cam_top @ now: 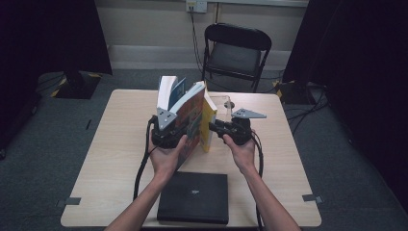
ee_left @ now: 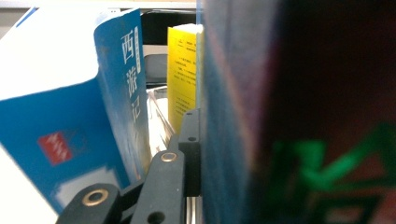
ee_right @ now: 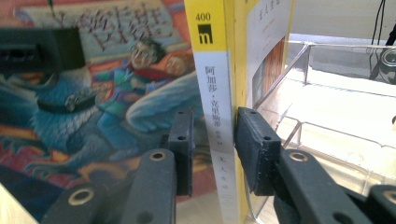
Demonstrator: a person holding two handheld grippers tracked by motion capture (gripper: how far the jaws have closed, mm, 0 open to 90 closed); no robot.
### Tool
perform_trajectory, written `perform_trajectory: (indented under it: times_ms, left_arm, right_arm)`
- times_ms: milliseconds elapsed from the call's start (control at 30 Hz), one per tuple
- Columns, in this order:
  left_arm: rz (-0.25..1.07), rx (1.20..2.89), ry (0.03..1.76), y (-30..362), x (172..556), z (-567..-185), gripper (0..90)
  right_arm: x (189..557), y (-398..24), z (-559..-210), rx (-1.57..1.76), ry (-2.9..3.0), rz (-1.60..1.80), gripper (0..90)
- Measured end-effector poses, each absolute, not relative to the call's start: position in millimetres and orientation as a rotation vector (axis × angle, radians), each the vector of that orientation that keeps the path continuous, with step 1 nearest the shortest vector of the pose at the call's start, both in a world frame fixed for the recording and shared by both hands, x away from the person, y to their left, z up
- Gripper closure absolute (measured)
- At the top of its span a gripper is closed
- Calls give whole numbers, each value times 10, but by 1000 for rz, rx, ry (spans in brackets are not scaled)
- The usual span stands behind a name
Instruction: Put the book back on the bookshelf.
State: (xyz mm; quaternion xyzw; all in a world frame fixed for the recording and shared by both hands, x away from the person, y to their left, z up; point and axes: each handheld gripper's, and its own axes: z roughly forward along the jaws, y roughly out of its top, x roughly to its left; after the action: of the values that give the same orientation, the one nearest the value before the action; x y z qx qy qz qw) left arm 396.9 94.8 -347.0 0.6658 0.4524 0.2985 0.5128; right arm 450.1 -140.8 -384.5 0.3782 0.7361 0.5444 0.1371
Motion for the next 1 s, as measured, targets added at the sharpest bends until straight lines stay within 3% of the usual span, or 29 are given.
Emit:
perform_trajectory:
  times_ms: [1000]
  left_arm:
    - [755,1621,1084,820,4203,-3680,740]
  right_arm:
    - [4463,-1406,-3934,1082,2170,1576,667]
